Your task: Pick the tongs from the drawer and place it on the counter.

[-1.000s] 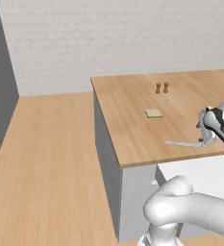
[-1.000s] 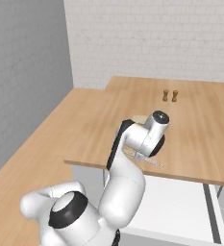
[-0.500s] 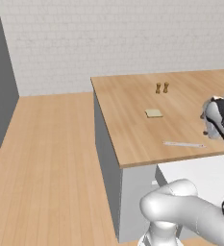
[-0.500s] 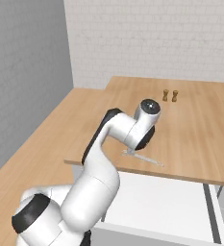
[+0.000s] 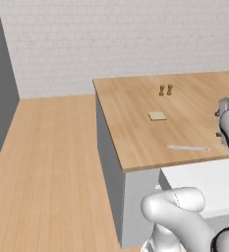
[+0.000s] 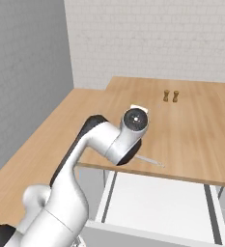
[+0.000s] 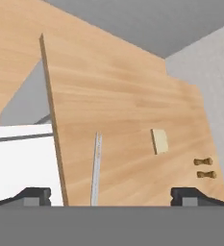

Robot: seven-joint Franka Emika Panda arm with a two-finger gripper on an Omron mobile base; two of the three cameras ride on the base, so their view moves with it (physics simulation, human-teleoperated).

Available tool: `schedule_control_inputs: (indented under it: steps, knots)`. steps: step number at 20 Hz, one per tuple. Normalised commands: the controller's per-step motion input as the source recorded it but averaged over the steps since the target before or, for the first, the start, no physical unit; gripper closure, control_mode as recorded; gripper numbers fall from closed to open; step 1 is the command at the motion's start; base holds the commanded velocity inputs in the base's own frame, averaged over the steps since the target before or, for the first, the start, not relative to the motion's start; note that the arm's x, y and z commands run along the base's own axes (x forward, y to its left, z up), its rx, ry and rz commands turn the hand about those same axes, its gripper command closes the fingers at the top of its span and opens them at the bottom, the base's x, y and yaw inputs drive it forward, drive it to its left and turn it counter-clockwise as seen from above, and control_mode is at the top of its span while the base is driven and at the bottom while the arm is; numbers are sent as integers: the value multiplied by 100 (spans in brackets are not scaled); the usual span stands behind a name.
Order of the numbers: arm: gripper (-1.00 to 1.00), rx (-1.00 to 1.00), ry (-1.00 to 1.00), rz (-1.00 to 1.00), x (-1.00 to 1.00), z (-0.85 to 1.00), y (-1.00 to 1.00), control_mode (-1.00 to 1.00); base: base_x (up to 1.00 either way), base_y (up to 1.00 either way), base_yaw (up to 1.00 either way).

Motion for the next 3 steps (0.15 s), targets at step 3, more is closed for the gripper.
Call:
schedule_control_inputs:
  steps: [3]
  knots:
    - [-100, -7, -24, 0, -52, 43, 18, -100, 0, 0, 0]
